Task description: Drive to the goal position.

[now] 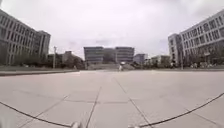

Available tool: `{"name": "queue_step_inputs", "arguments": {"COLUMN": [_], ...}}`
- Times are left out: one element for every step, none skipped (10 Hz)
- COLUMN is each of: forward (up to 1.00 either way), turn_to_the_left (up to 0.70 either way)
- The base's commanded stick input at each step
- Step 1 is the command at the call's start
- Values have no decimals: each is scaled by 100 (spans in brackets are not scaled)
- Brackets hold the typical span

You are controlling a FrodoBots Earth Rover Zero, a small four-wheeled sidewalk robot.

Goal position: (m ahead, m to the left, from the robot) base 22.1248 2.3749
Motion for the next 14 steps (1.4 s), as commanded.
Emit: {"name": "queue_step_inputs", "arguments": {"forward": [70,70,70,70,70,70,70,70,70,70,70,70,70,70], "turn_to_the_left": [0,2,2,0,2,2,1,1,2,1,0,0,0,0]}}
